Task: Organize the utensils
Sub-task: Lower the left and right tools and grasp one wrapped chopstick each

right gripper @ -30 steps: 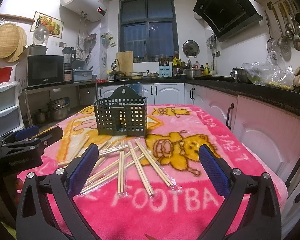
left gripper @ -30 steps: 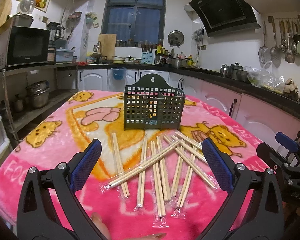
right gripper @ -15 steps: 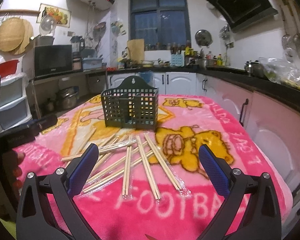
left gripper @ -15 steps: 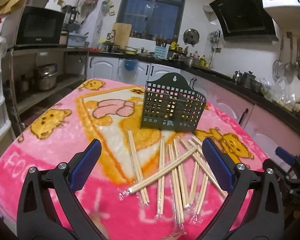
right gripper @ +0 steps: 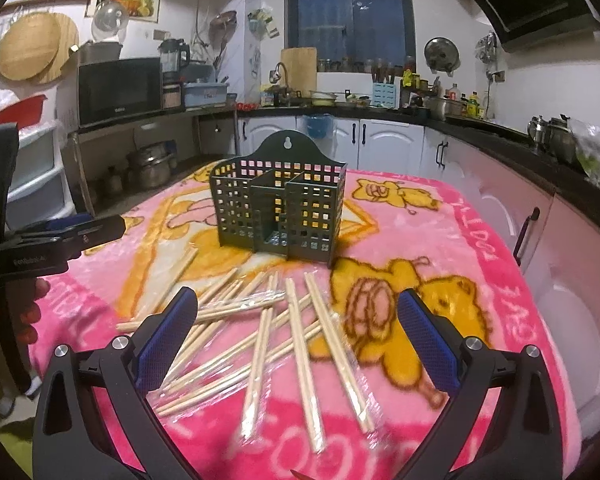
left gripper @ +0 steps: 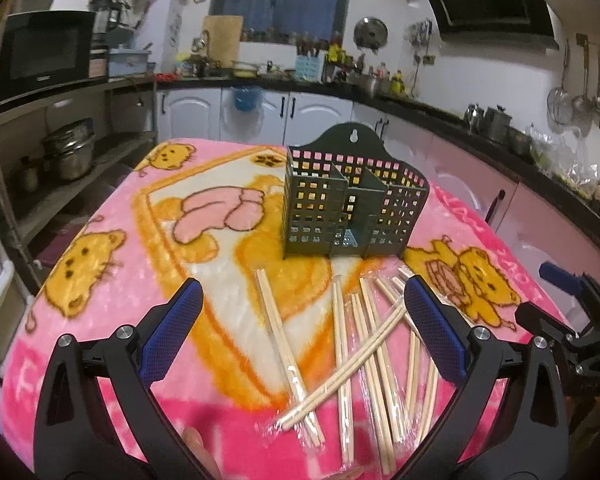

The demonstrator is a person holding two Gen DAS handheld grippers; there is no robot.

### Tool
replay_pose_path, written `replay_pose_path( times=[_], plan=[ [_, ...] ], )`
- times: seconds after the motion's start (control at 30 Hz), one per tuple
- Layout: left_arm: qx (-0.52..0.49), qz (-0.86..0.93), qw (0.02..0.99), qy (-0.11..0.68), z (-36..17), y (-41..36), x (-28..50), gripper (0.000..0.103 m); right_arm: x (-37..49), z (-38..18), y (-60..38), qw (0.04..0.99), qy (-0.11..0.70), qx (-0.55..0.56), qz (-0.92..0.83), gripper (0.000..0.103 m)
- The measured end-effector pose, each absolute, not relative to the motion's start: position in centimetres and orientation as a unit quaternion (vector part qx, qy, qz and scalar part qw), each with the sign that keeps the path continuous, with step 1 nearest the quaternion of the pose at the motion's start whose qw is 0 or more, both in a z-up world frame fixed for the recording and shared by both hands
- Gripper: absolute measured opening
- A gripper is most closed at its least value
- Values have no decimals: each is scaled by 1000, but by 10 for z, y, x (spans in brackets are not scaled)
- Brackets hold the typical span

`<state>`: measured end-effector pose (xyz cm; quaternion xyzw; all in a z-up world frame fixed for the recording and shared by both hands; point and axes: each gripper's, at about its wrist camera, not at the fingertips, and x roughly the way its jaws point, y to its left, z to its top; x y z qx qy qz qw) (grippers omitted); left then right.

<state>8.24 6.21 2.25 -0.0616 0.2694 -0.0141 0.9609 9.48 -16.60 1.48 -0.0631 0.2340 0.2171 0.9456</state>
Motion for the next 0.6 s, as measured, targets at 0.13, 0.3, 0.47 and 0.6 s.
replay_pose_path(
  times=[0.13, 0.3, 0.47, 0.6],
  plan=[
    [-50, -15, 957, 287, 21, 63, 106, 93, 121, 14, -164, 940, 259, -79, 207, 97],
    [-62, -22, 942, 328, 11, 74, 139, 93, 156, 8, -163, 930, 296, -89, 201, 96],
    [-71, -19, 924, 374, -10, 90, 168, 87, 193, -5, -157, 911, 341, -98, 211, 82],
    [-87, -27, 903, 420, -30, 100, 188, 70, 216, -19, -147, 892, 375, -101, 232, 69]
  ],
)
